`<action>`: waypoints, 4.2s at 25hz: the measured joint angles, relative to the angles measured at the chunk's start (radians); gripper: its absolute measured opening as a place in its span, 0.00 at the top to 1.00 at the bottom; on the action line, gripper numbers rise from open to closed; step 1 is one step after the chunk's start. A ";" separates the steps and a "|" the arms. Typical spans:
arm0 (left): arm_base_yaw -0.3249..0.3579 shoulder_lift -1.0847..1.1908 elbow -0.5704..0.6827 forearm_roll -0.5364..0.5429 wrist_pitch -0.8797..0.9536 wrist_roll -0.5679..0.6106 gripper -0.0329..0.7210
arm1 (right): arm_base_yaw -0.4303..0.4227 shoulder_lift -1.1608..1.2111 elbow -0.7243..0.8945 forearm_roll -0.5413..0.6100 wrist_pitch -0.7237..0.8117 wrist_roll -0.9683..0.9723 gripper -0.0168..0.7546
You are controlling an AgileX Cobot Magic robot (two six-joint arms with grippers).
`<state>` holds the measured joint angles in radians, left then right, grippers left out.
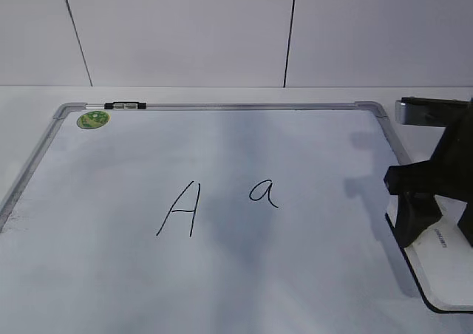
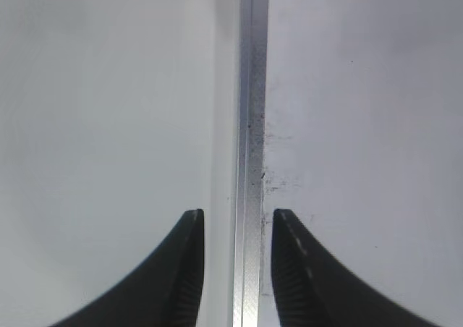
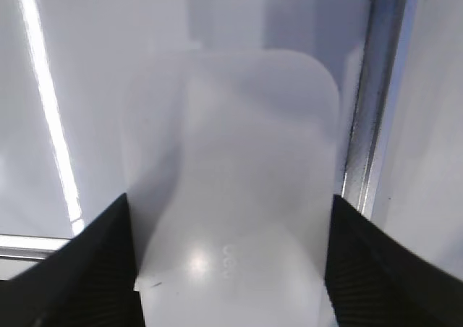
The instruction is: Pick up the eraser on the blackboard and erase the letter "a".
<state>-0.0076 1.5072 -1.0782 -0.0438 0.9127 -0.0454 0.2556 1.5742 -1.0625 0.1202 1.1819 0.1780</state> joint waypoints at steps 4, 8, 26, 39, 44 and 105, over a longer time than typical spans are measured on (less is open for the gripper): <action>0.000 0.103 -0.019 -0.028 -0.024 0.000 0.64 | 0.000 0.000 0.001 0.008 0.000 -0.015 0.25; 0.000 0.179 -0.020 -0.049 -0.046 0.000 0.64 | 0.000 0.000 0.001 0.009 0.000 -0.023 0.25; 0.000 0.318 -0.022 -0.022 -0.125 0.004 0.64 | 0.000 0.000 -0.001 0.011 -0.002 -0.043 0.25; 0.000 0.357 -0.030 -0.007 -0.127 0.007 0.64 | 0.000 0.000 -0.003 0.011 -0.002 -0.051 0.25; 0.000 0.357 -0.030 -0.007 -0.127 0.007 0.65 | 0.000 0.000 -0.003 0.011 -0.002 -0.051 0.25; -0.002 0.363 -0.038 -0.018 -0.115 0.011 0.94 | 0.250 0.601 -0.693 -0.108 0.041 -0.055 0.25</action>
<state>-0.0100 1.8701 -1.1162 -0.0618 0.7973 -0.0345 0.5060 2.1755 -1.7557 0.0120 1.2226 0.1231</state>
